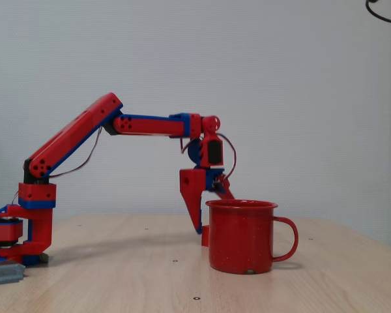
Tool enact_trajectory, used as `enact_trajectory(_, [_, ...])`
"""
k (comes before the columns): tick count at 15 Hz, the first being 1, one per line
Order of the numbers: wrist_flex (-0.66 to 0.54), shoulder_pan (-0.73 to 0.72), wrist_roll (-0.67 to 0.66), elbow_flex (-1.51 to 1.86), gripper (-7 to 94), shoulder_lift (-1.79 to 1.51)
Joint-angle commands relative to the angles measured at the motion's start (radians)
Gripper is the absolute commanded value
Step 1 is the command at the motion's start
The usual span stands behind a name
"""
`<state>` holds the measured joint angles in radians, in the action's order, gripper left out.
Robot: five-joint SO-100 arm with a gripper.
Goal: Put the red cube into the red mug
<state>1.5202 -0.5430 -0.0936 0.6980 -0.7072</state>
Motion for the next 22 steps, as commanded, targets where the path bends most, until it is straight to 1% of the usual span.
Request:
enact_trajectory(1, [-0.023,0.012,-0.032,-0.061,48,-0.063])
enact_trajectory(5, [-0.055,0.026,-0.041,-0.058,47,-0.058])
enact_trajectory(6, [-0.055,0.028,-0.043,-0.058,45,-0.057])
enact_trajectory(7, [-0.055,0.029,-0.04,-0.058,41,-0.055])
enact_trajectory(8, [-0.055,0.031,-0.034,-0.058,34,-0.055])
enact_trajectory(11, [-0.052,0.029,-0.035,-0.058,23,-0.057])
enact_trajectory(12, [-0.051,0.028,-0.038,-0.058,15,-0.054])
enact_trajectory(13, [-0.046,0.026,-0.038,-0.058,11,-0.054])
enact_trajectory(15, [-0.048,0.021,-0.051,-0.058,7,-0.052])
enact_trajectory(16, [-0.052,0.02,-0.054,-0.058,2,-0.051])
enact_trajectory(17, [-0.057,0.02,-0.044,-0.058,0,-0.051])
enact_trajectory(22, [-0.038,0.025,-0.038,-0.058,0,-0.071])
